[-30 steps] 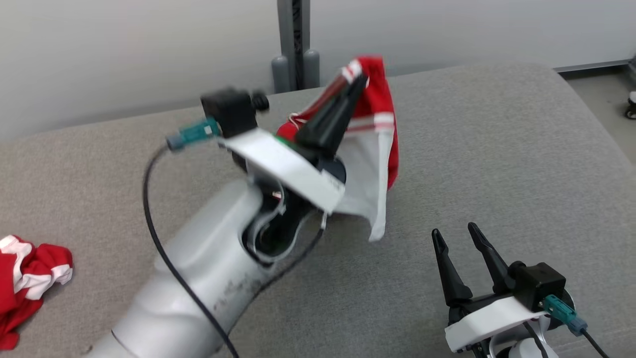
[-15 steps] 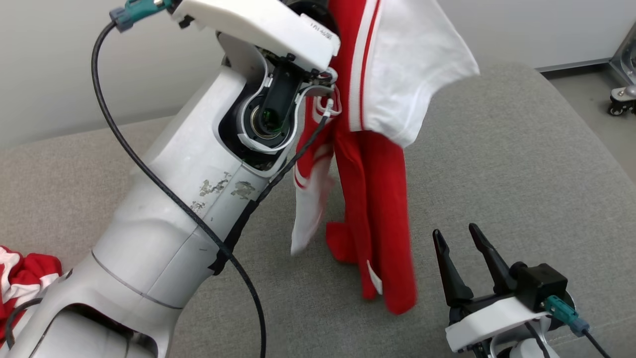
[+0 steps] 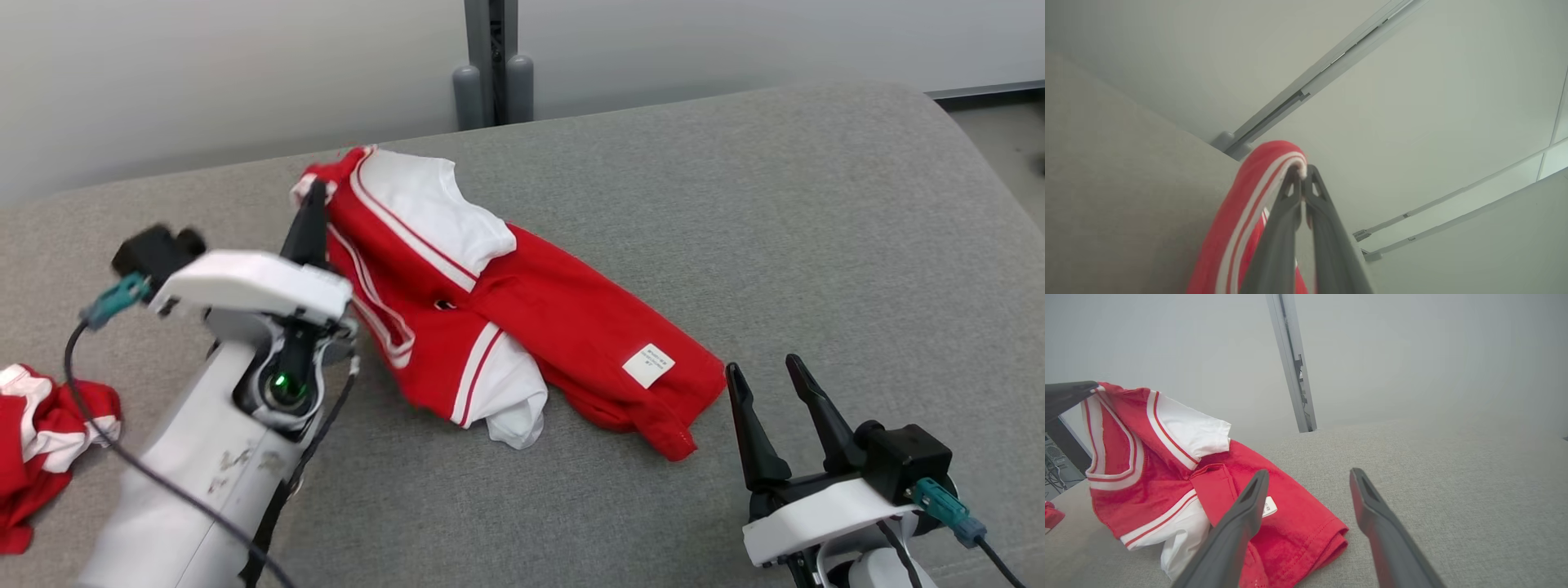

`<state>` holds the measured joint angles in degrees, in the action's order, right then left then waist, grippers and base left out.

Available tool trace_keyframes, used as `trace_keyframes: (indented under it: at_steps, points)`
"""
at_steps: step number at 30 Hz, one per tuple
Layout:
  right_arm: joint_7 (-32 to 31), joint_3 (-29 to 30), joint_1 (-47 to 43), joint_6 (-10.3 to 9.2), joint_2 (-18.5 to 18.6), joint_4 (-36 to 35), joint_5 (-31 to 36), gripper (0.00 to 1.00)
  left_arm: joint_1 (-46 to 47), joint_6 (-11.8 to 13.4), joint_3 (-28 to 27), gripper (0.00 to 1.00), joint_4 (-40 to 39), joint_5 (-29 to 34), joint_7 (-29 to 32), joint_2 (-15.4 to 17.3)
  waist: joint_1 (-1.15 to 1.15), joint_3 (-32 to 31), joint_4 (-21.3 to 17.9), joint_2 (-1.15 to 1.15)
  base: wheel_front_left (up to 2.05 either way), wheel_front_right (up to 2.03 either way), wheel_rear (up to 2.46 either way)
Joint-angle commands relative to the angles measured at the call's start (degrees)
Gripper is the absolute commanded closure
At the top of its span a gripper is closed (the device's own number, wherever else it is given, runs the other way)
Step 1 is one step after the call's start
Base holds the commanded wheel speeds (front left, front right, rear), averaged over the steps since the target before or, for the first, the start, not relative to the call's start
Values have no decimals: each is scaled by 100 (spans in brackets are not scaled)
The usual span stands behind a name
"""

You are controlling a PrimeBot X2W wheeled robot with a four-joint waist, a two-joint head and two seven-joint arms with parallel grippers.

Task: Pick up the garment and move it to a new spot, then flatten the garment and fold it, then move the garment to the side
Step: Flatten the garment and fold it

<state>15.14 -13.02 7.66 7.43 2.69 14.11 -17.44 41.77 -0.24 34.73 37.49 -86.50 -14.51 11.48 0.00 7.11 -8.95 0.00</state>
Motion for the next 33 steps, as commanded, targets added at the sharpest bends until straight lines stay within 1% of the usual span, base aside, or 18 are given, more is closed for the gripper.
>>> trace_keyframes:
  at_steps: [1, 4, 6, 7, 9, 11, 16, 17, 18, 19, 20, 25, 27, 30, 33]
  points:
    - [10, 41, 26, 11, 40, 6, 34, 0, -224, -88, -163, 100, 66, 34, -48, 99, 0, 26, 73, 0, 0, 0, 0]
    - [10, 63, 41, 11, 43, 1, 74, 0, -599, -128, -477, 100, 186, 192, -63, 219, 0, 49, 139, 0, 0, 0, 0]
    - [11, 66, 52, 11, 39, -13, 95, 0, -809, -140, -809, 100, 241, 446, -67, 304, 0, 71, 177, 0, 0, 0, 0]
    - [11, 66, 52, 11, 39, -13, 95, 0, -809, -140, -809, 100, 241, 446, -67, 304, 0, 71, 177, 0, 0, 0, 0]
    - [10, 75, 53, 11, 42, -20, 124, 0, -1017, -152, -1136, 100, 265, 779, -67, 338, 0, 90, 209, 0, 0, 0, 0]
    - [11, 78, 45, 11, 41, -20, 156, 0, -1219, -164, -1455, 100, 240, 1147, -63, 308, 0, 99, 236, 0, 0, 0, 0]
    - [11, 65, 39, 11, 40, -6, 161, 0, -1600, -79, -2117, 100, 133, 2005, -65, 121, 0, 109, 267, 0, 0, 0, 0]
    - [11, 54, 42, 11, 40, -4, 161, 0, -1667, -68, -2224, 76, 81, 2230, -66, 81, 0, 110, 266, 0, 0, 0, 0]
    - [10, 45, 47, 11, 41, -3, 161, 0, -1717, -40, -2331, 48, 36, 2437, -65, 61, 0, 115, 262, 0, 0, 0, 0]
    - [11, 41, 53, 11, 41, -4, 159, 0, -1775, -36, -2445, 7, -31, 2659, -66, 34, 0, 119, 258, 0, 0, 0, 0]
    - [11, 32, 57, 11, 40, -2, 159, 0, -1827, -34, -2569, 0, -121, 2902, -65, -5, 0, 121, 253, 0, 0, 0, 0]
    - [11, 13, 28, 11, 41, 34, 156, 0, -2312, -12, -3207, 0, -899, 4247, -66, -275, 0, 78, 223, 0, 0, 0, 0]
    - [11, 15, -17, 11, 39, 50, 156, 0, -2539, 14, -3408, 0, -1267, 4779, -66, -431, 0, 38, 230, 0, 0, 0, 0]
    - [10, -35, -108, 11, 38, 104, 168, 0, -2868, -59, -3576, 0, -1790, 5469, -66, -617, 0, -42, 280, 0, 0, 0, 0]
    - [10, -146, -145, 11, 39, 185, 112, 0, -3191, -168, -3638, 0, -2260, 5972, -66, -759, 0, -122, 355, 0, 0, 0, 0]
